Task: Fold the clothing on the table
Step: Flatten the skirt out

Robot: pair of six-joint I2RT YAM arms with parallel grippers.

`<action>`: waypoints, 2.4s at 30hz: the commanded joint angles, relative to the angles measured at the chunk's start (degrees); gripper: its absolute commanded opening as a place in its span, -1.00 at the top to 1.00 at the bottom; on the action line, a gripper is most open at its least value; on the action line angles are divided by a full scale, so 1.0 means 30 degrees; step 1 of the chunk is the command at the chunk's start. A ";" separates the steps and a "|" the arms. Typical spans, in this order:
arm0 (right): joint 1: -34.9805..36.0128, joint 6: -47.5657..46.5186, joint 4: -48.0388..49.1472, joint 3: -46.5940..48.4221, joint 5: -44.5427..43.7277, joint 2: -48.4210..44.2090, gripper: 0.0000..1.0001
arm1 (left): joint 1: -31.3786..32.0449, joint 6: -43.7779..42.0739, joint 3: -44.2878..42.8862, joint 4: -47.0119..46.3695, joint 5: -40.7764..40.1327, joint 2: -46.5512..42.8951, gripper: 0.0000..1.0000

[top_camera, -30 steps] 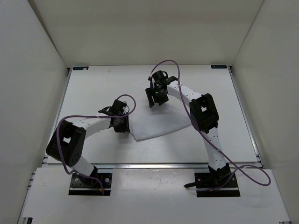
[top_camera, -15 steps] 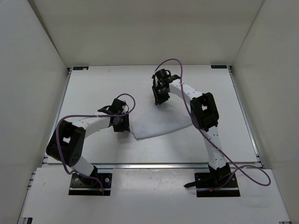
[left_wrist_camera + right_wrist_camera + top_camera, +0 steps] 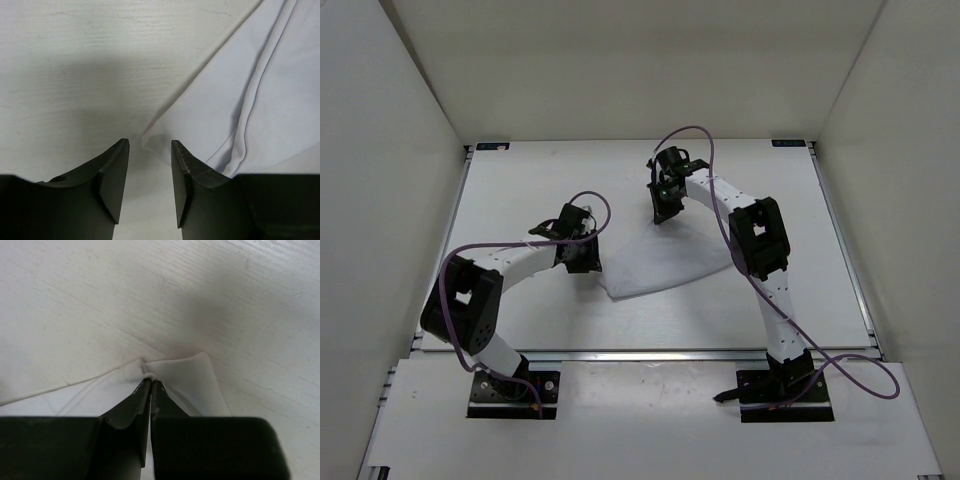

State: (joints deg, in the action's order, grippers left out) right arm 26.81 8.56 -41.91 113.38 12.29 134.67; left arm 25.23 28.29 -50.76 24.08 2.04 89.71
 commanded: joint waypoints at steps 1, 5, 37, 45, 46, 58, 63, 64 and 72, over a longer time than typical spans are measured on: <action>-0.0117 -0.0128 0.0581 0.0496 0.0765 -0.0095 1.00 | 0.0142 0.0031 -0.0599 -0.0875 0.0403 0.0330 0.02; -0.0175 -0.0128 0.0552 0.0554 0.1174 -0.0680 1.00 | 0.0319 0.0236 -0.0364 -0.1637 0.0724 0.0944 0.17; 0.1001 0.1279 -0.2606 -1.7054 0.5271 -1.9927 0.82 | -0.0062 -0.1140 -0.4608 -0.1083 -0.0242 0.6099 0.65; -0.1082 0.0723 -0.3411 -1.4355 0.5075 -2.0838 0.17 | -0.0295 -0.1550 -0.6282 -0.0409 -0.0506 0.7215 0.58; -0.1258 0.0635 -0.2968 -1.4560 0.4869 -2.0577 0.04 | -0.0325 -0.1492 -0.6311 -0.0263 -0.0563 0.7186 0.52; -0.5299 -0.2644 0.3920 -1.2514 0.4976 -1.3318 -0.24 | -0.0796 -0.0702 -0.4321 -0.0493 0.0021 0.4113 -0.21; -0.5744 -0.4753 0.4243 -0.9091 0.5574 -1.0180 -0.26 | -0.0998 0.0381 -0.3880 -0.1052 0.1101 0.4636 -0.16; -0.5568 -0.5308 0.4273 -0.8503 0.5541 -0.9884 -0.26 | -0.1028 0.0644 -0.3735 -0.1256 0.1193 0.4811 -0.16; -0.4659 -0.6367 0.2605 -0.4367 0.6039 -0.4641 -0.24 | -0.0882 0.1671 -0.3324 -0.2223 0.2102 0.5749 -0.17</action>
State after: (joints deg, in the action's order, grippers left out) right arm 12.08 -8.12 -32.08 99.18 28.69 118.06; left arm 22.35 31.29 -62.52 17.65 6.15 104.81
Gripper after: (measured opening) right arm 0.622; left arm 0.583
